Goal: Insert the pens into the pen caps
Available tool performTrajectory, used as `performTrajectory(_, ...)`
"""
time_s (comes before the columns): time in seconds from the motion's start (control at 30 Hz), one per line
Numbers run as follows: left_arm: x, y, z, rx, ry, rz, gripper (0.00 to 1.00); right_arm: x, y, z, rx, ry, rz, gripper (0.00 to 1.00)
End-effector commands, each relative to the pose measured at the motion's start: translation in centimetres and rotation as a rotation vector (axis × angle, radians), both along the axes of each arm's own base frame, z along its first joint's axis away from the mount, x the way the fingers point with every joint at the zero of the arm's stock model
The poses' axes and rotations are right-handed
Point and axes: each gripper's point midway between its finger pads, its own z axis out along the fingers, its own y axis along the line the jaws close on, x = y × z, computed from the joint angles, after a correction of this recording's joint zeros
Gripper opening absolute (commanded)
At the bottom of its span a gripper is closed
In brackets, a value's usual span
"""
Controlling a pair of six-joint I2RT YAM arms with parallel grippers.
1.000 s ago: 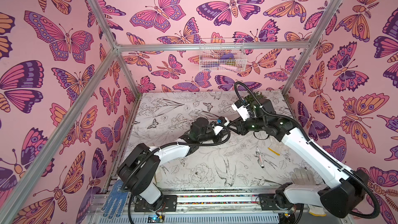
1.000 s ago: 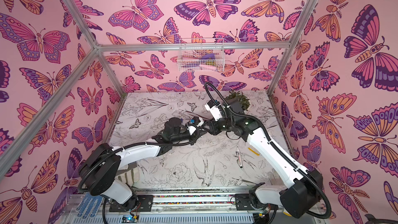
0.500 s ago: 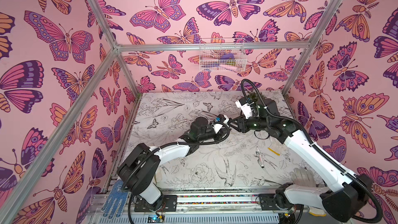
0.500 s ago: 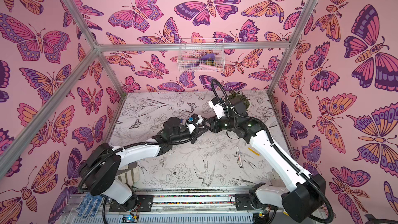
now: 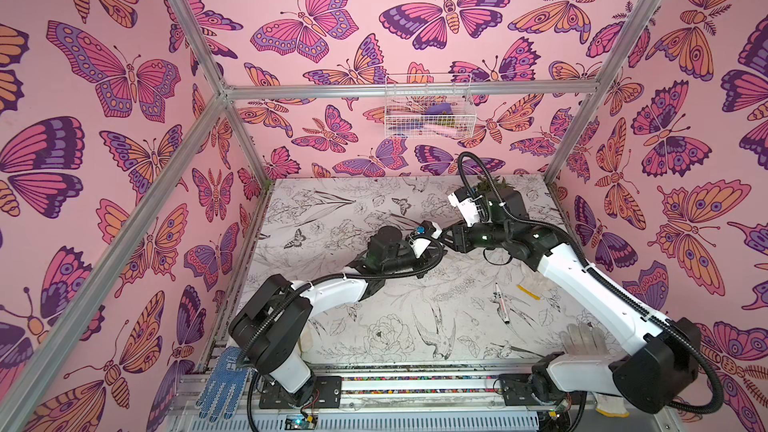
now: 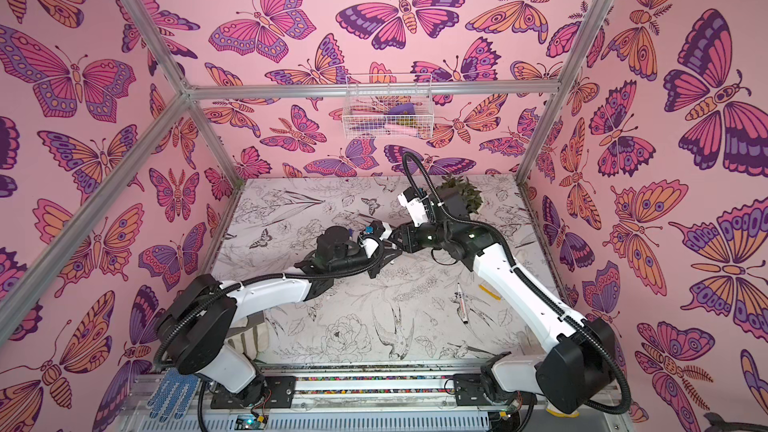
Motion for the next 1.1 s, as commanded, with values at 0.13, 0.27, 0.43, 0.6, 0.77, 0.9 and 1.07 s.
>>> performTrajectory(0.13, -0.4, -0.3, 0.1, -0.03, 0.018, -0.033, 0.0, 1.2, 0.3, 2.1, 0.033, -0.055, -0.017, 0.34)
performTrajectory(0.27, -0.5, -0.2, -0.2, -0.03, 0.028, -0.033, 0.0, 1.5, 0.3, 2.3, 0.027, -0.061, -0.024, 0.34)
performTrajectory(0.43, -0.6, -0.1, -0.2, -0.032, 0.029, -0.032, 0.0, 1.7, 0.5, 2.0, 0.025, -0.051, -0.022, 0.31)
performTrajectory(0.6, -0.5, -0.2, 0.2, -0.043, 0.027, -0.031, 0.0, 1.4, 0.8, 1.0, 0.023, -0.02, -0.003, 0.11)
performTrajectory(0.77, 0.7, 0.2, 2.7, -0.098, -0.033, 0.042, 0.0, 0.9, 0.5, -1.7, -0.004, 0.066, -0.011, 0.01)
performTrajectory(0.9, 2.7, 0.9, 5.2, -0.177, -0.127, 0.155, 0.0, -0.2, 0.2, -4.8, -0.02, 0.144, -0.024, 0.0)
performTrajectory(1.07, 4.7, 1.2, 6.8, -0.255, -0.166, 0.238, 0.0, -3.0, 0.6, -9.3, -0.065, 0.274, 0.009, 0.0)
